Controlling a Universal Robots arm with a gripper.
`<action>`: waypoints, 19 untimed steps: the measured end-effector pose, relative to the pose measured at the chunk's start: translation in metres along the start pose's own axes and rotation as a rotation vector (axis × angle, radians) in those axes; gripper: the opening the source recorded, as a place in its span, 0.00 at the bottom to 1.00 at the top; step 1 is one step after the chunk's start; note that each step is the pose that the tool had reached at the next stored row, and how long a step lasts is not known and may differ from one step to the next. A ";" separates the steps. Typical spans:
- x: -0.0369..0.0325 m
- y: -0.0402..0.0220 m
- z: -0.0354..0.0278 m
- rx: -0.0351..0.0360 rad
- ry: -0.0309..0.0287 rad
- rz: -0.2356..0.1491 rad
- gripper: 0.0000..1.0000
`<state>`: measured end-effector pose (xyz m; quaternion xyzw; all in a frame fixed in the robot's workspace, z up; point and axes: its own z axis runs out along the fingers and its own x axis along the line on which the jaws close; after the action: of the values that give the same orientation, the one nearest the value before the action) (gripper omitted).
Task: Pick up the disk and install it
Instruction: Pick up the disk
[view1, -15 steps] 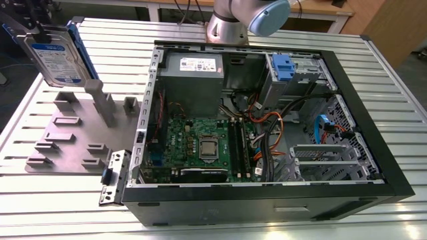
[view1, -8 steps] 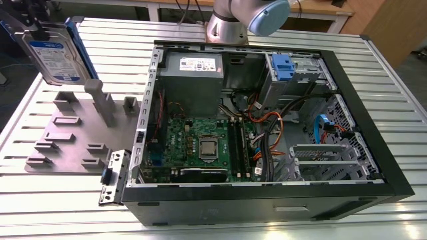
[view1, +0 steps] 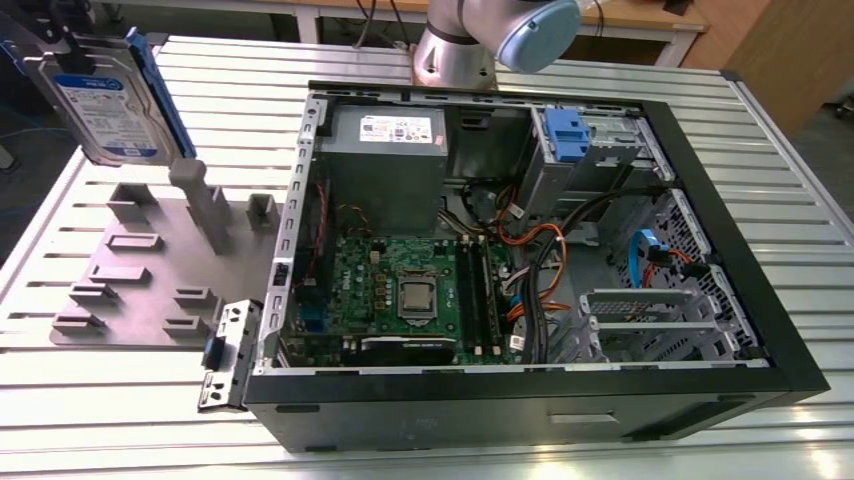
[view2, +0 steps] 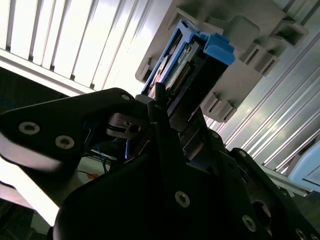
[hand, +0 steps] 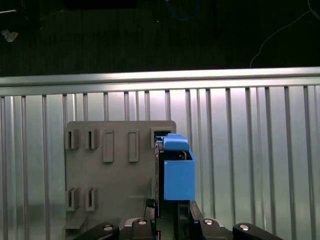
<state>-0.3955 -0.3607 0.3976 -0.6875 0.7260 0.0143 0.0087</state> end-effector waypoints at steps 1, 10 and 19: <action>0.0000 0.0000 -0.0003 -0.0003 0.0003 0.000 0.35; -0.0003 0.0001 -0.0085 -0.0003 0.0002 0.000 0.35; -0.0005 0.0001 -0.0163 -0.0003 0.0002 0.000 0.35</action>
<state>-0.3955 -0.3607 0.4138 -0.6875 0.7260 0.0143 0.0085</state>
